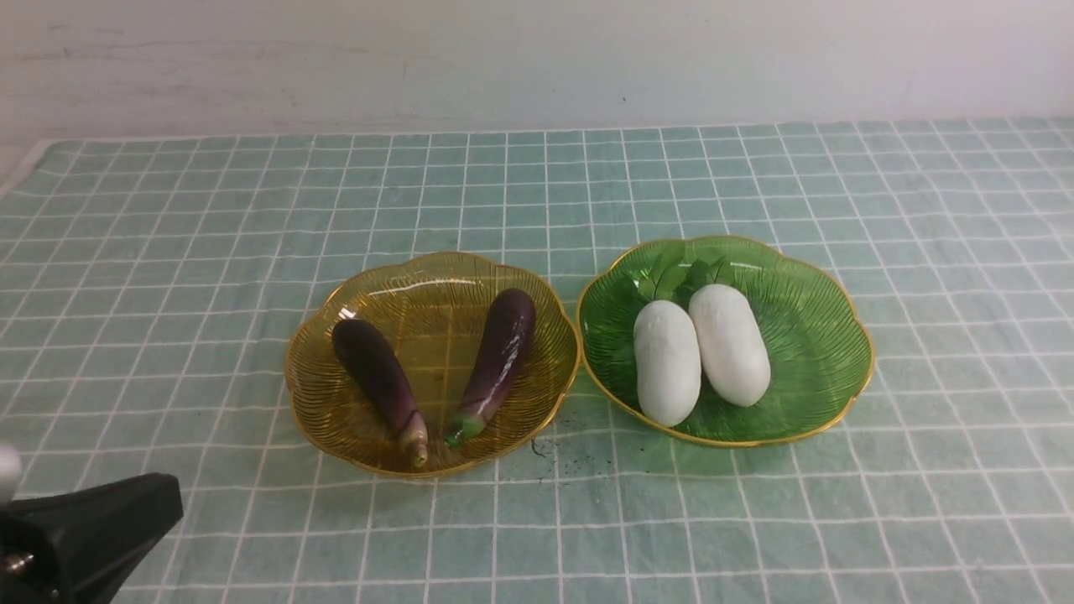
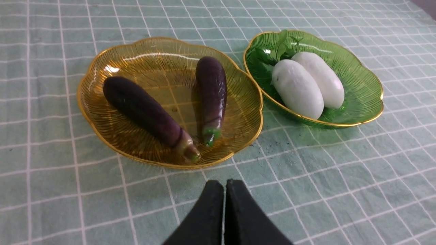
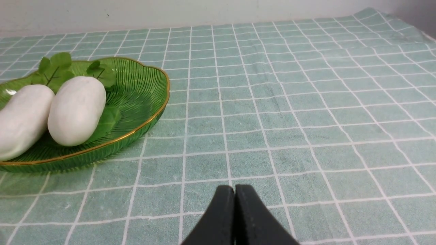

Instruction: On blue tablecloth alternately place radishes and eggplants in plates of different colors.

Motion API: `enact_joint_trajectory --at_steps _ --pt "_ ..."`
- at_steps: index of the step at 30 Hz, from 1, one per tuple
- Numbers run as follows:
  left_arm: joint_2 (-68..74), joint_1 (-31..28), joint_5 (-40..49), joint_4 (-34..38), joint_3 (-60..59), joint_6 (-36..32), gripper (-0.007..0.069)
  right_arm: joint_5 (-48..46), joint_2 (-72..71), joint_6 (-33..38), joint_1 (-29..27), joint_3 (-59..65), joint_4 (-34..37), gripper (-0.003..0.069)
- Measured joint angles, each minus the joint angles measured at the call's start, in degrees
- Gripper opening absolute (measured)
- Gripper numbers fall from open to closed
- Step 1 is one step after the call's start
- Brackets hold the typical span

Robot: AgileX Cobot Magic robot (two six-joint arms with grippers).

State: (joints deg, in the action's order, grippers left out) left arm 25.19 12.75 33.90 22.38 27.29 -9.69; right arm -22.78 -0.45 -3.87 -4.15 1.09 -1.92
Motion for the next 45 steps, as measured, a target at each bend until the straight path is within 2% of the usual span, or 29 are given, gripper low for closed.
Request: enact_joint_trajectory --at_steps 9,14,18,22,25,30,45 --pt "-0.31 0.00 0.15 -0.10 -0.72 -0.12 -0.0008 0.05 0.00 0.00 0.00 0.00 0.00 -0.0015" --pt "-6.87 -0.08 -6.64 -5.31 -7.07 -0.07 -0.0008 0.05 0.00 0.00 0.00 0.00 0.00 -0.0015" --pt "-16.45 -4.76 -11.62 -11.71 -16.39 2.55 -0.0008 0.05 0.00 0.00 0.00 0.00 0.00 -0.0015" --pt "-21.80 -9.20 -12.77 -15.59 -22.06 5.69 -0.0008 0.05 0.00 0.00 0.00 0.00 0.00 -0.0015" --pt "-24.28 -9.96 -13.03 -17.26 -25.31 6.91 -0.0008 0.05 0.00 -0.66 0.00 0.00 0.00 -0.0015" --pt "-25.77 -9.96 -13.16 -18.29 -28.80 7.57 -0.0008 0.05 0.00 -1.72 0.00 0.00 0.00 -0.0015" --pt "-25.77 -10.10 -12.07 -18.47 -28.86 7.57 -0.0008 0.05 0.00 -1.83 0.00 0.00 -0.07 -0.0015"
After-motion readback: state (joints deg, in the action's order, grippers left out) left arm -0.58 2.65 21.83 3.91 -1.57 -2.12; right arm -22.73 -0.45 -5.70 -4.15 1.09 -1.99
